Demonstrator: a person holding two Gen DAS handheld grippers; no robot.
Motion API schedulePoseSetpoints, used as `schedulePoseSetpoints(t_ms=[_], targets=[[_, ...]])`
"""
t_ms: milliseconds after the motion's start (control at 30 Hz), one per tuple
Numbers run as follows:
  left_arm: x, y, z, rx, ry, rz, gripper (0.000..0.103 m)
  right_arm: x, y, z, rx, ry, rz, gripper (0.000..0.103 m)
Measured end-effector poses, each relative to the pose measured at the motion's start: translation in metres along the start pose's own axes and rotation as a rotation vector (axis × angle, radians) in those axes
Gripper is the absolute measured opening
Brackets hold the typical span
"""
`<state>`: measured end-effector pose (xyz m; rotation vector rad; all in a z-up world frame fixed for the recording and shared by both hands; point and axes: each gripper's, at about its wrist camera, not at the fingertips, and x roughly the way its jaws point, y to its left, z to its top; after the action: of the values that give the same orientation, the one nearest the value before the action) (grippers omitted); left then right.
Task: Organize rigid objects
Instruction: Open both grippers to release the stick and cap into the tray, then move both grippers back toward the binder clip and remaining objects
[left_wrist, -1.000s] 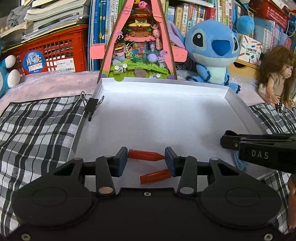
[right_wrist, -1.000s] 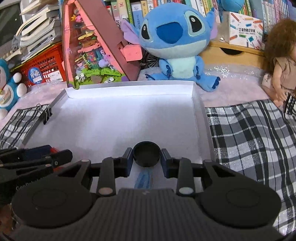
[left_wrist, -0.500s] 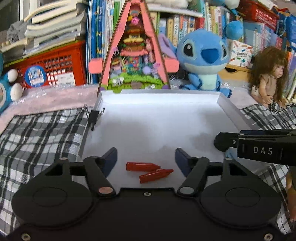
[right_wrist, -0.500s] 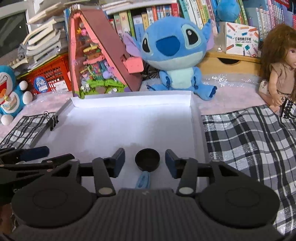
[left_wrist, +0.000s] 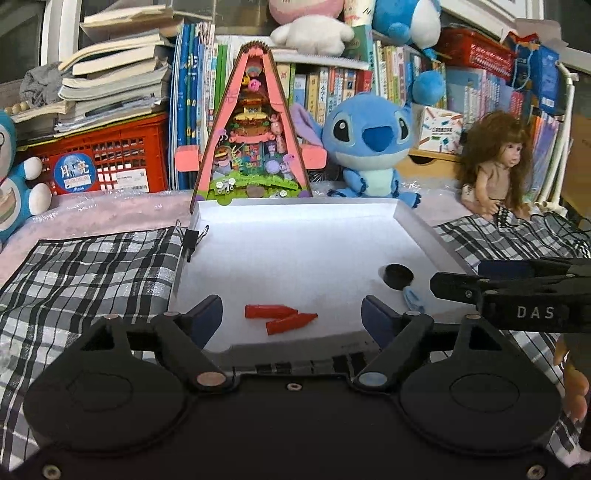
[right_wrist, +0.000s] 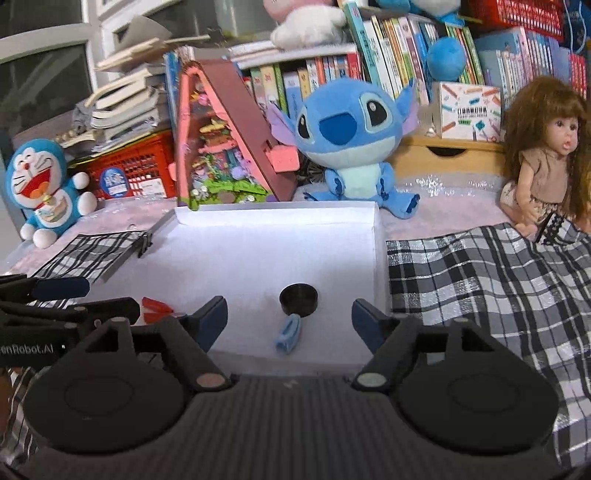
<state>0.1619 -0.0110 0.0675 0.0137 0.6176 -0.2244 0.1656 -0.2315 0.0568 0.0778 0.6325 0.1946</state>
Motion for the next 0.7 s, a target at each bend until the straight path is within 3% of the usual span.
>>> schedulePoseSetpoints(t_ms=[700], targets=[[-0.058,-0.006,-0.059,0.023,-0.033,-0.047,0.084,-0.057,0.022,-0.045,-0.066,-0.058,0.074,0.091]])
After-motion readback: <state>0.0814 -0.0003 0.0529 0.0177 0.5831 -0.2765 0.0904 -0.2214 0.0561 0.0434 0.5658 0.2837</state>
